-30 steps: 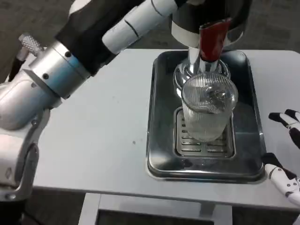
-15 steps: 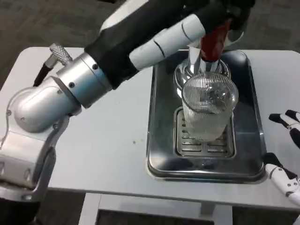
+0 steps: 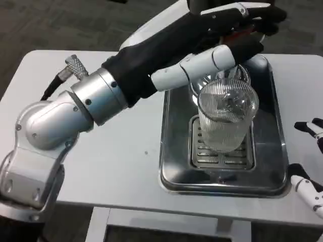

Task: Grasp the cup under the faucet to collect the drink, then remove the cup.

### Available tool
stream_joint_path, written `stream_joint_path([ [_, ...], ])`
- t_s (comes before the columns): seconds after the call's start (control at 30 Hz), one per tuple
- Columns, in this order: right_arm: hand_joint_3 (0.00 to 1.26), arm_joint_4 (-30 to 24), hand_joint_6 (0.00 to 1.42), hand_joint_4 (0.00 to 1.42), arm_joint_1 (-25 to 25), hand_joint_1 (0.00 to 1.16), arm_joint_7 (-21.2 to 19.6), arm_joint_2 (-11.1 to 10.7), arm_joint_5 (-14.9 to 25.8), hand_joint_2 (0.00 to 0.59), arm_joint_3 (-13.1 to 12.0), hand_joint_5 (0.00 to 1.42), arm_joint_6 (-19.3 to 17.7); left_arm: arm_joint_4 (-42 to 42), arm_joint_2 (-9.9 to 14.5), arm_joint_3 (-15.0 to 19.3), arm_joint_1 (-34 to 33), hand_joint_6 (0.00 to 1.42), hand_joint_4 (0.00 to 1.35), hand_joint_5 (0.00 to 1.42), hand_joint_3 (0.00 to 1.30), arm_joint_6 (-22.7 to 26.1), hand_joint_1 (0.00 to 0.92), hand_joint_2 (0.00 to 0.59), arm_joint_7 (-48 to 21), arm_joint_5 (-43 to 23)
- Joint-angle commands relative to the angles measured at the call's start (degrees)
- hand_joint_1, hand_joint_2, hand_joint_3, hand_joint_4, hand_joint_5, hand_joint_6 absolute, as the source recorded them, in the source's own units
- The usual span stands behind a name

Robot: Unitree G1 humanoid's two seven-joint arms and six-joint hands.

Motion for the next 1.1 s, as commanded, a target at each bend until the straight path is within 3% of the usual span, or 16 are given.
stream_joint_path([
  [0.03,0.10,-1.0,0.05,0.00,1.2,0.34,-0.4,-0.5,1.1,0.493,-0.8,0.00,0.0,-0.4,2.0,-1.8,1.8,0.28,0.21,0.30,0.23,-0.9,0.000,0.100,-2.1,2.6],
  [0.53,0.10,-0.9,0.05,0.00,1.0,0.34,-0.4,-0.9,2.0,0.493,-0.4,0.00,0.7,-2.1,5.7,-4.3,1.9,0.26,0.20,0.29,0.22,-5.6,0.000,0.095,-3.1,8.7],
  [0.97,0.11,-1.0,0.05,0.00,0.8,0.34,-0.4,-0.7,2.6,0.493,0.0,0.00,2.5,-2.2,6.8,-5.2,2.2,0.24,0.19,0.28,0.21,-6.6,0.000,0.089,-3.4,10.2],
  [1.1,0.09,-0.6,0.08,0.00,0.1,0.34,-0.8,0.0,5.2,0.493,-0.5,0.00,3.6,-2.0,7.2,-5.4,2.4,0.24,0.18,0.27,0.21,-6.8,0.000,0.095,-3.4,10.5],
])
